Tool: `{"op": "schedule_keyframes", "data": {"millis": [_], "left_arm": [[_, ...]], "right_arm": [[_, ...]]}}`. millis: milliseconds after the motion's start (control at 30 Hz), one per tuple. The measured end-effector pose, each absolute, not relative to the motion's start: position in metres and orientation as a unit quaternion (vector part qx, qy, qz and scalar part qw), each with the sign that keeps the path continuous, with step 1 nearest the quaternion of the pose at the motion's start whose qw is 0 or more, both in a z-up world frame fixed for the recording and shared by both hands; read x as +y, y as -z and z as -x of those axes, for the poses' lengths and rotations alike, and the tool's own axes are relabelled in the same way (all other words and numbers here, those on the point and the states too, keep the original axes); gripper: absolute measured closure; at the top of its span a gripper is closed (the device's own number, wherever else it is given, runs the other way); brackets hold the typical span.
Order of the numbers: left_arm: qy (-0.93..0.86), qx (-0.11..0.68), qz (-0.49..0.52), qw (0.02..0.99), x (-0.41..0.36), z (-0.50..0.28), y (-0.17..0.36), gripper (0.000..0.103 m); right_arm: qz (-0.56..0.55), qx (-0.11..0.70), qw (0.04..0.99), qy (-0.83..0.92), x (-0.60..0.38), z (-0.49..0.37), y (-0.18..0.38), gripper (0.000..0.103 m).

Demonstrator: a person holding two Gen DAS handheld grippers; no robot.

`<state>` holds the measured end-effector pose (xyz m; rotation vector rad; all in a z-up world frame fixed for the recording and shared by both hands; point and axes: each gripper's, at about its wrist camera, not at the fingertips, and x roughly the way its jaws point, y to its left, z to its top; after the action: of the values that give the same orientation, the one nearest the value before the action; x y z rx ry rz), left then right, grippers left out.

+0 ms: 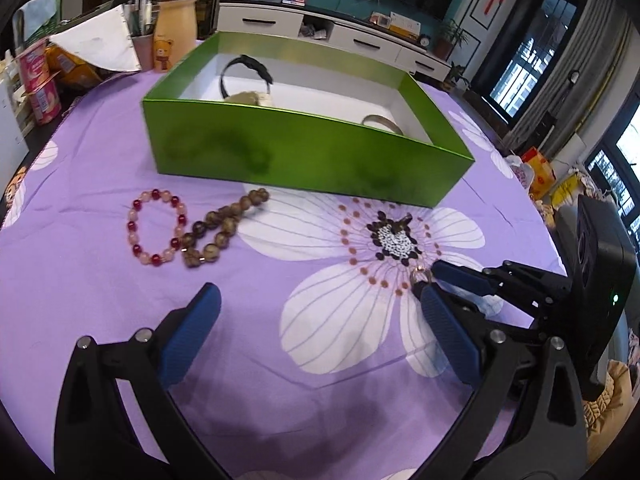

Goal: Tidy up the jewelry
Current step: 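Grasp the small gold ring on the cloth with the right tool, then grasp the black-and-white beaded ring with the left tool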

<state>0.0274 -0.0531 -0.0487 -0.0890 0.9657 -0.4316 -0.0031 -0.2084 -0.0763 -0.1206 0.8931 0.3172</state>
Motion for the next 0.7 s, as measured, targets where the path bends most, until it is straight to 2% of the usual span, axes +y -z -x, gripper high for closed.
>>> {"op": "schedule_keyframes", "data": {"millis": [200, 333, 400, 567, 700], "left_arm": [[0.224, 0.467, 0.016, 0.855, -0.079, -0.034, 0.053, 0.005], [0.253, 0.475, 0.0, 0.843, -0.108, -0.043, 0.059, 0.019], [0.266, 0.477, -0.005, 0.838, -0.122, -0.05, 0.063, 0.023], [0.276, 0.482, -0.011, 0.832, -0.143, -0.068, 0.072, 0.048], [0.274, 0.471, -0.024, 0.838, -0.154, -0.076, 0.072, 0.056]], "right_arm": [[0.009, 0.427, 0.895, -0.126, -0.242, -0.001, 0.07, 0.083], [-0.044, 0.413, 0.906, -0.084, -0.287, 0.002, 0.06, 0.083], [-0.062, 0.404, 0.91, -0.07, -0.305, 0.006, 0.056, 0.083], [-0.087, 0.392, 0.914, -0.067, -0.324, 0.012, 0.052, 0.083], [-0.098, 0.388, 0.913, -0.075, -0.325, 0.011, 0.054, 0.083]]}}
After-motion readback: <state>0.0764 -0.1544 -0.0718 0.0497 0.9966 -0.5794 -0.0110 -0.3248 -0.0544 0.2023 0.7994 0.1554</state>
